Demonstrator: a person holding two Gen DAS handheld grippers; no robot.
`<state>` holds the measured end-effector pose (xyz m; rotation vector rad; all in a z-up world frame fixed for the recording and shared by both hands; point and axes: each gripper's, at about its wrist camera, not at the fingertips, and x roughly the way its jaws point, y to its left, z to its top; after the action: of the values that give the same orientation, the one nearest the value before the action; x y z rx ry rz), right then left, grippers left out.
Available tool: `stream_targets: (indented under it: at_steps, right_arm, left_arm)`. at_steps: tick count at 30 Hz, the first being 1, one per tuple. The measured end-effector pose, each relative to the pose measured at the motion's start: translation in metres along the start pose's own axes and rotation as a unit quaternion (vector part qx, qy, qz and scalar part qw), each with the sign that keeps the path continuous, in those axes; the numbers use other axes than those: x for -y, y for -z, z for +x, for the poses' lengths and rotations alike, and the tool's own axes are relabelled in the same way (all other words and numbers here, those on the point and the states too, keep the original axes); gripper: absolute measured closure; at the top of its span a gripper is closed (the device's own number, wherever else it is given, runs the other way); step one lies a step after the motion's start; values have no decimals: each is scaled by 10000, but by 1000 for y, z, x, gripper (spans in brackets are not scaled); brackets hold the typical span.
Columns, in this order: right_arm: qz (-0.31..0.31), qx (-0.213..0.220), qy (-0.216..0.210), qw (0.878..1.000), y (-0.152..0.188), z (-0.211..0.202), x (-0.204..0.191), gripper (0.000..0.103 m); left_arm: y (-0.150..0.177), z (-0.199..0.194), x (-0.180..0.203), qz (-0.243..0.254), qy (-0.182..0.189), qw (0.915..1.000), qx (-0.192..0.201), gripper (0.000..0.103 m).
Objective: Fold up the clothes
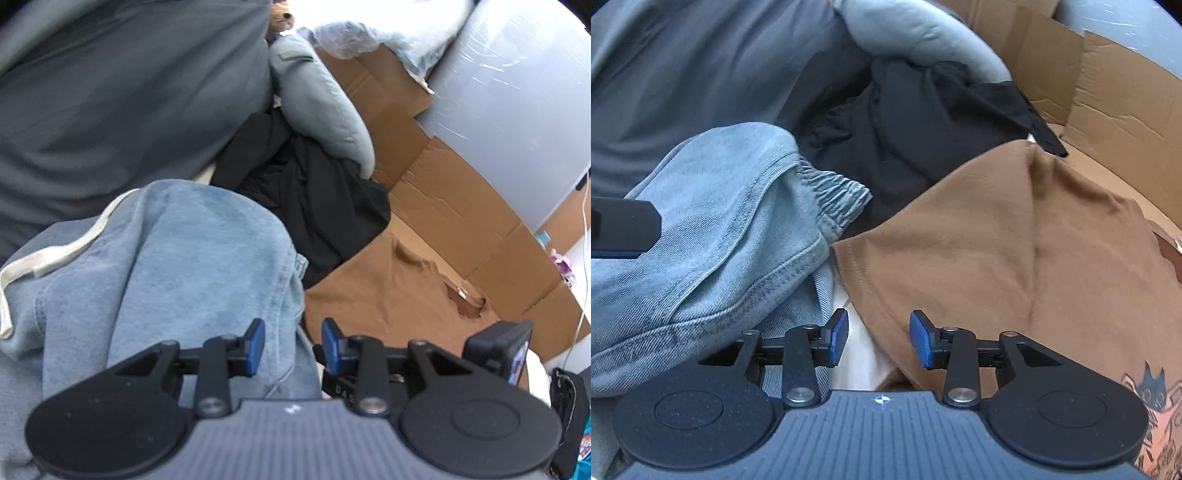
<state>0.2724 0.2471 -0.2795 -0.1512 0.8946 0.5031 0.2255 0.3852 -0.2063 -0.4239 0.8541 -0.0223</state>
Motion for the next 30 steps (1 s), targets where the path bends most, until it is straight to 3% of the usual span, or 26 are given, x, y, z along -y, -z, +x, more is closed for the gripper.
stream_targets:
  at_steps: [12, 14, 16, 18, 25, 30]
  right_arm:
    - [-260, -168, 99, 9995, -2, 27, -3, 58]
    - [-205, -171, 84, 9996, -2, 25, 1, 68]
    - [-143, -202, 70, 9997, -4, 22, 5, 89]
    - [-73, -234, 28, 9997, -7, 18, 11, 99]
    - [648, -329, -196, 9972, -19, -7, 44, 101]
    - [655, -267, -271, 9971, -27, -28, 74, 101]
  left_arm:
    - [-4, 12, -6, -49, -7, 10000, -22, 68]
    - [-5, 14, -4, -37, -9, 10000, -16, 68]
    - [-6, 17, -2, -25, -12, 10000, -10, 68]
    - [-7, 19, 1, -13, -14, 10000, -4, 68]
    - [-15, 25, 20, 119, 40, 9999, 81, 68]
    - [-19, 27, 46, 281, 105, 9995, 135, 68]
